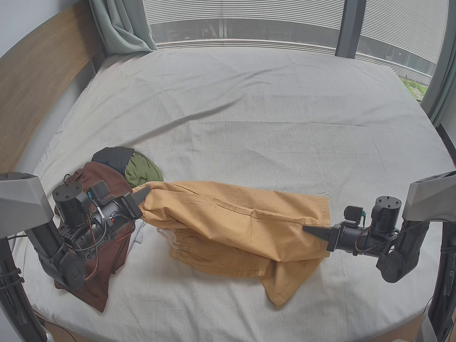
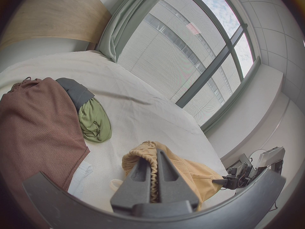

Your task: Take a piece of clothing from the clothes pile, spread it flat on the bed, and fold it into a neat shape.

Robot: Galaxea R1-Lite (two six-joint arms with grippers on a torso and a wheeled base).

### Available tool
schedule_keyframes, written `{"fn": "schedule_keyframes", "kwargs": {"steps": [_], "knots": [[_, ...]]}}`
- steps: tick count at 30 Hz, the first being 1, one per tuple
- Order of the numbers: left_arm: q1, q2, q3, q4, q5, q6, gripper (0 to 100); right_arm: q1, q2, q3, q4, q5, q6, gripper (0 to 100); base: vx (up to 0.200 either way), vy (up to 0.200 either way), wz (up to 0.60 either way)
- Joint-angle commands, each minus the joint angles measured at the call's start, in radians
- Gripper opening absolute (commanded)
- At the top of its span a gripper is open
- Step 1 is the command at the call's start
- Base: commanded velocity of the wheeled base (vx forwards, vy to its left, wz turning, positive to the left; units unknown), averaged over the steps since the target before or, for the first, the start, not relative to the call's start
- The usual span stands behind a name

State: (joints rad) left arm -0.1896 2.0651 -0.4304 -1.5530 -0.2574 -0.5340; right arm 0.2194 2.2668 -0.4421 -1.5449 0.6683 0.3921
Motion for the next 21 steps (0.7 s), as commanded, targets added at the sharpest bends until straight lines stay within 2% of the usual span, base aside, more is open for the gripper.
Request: {"fn": "schedule_keyframes", "kwargs": {"steps": [1,21], "knots": [[-0.004,-0.011,0.001,-0.004,0.000,-0.001,0,0.000,-0.056,0.026,0.000,0.001,0.001,0,0.000,0.000,0.00],[-0.019,-0.040,0.006,-0.004,-0.025,0.000,0,0.017,-0.108,0.045,-0.001,0.001,-0.001,0,0.000,0.000,0.00]]}}
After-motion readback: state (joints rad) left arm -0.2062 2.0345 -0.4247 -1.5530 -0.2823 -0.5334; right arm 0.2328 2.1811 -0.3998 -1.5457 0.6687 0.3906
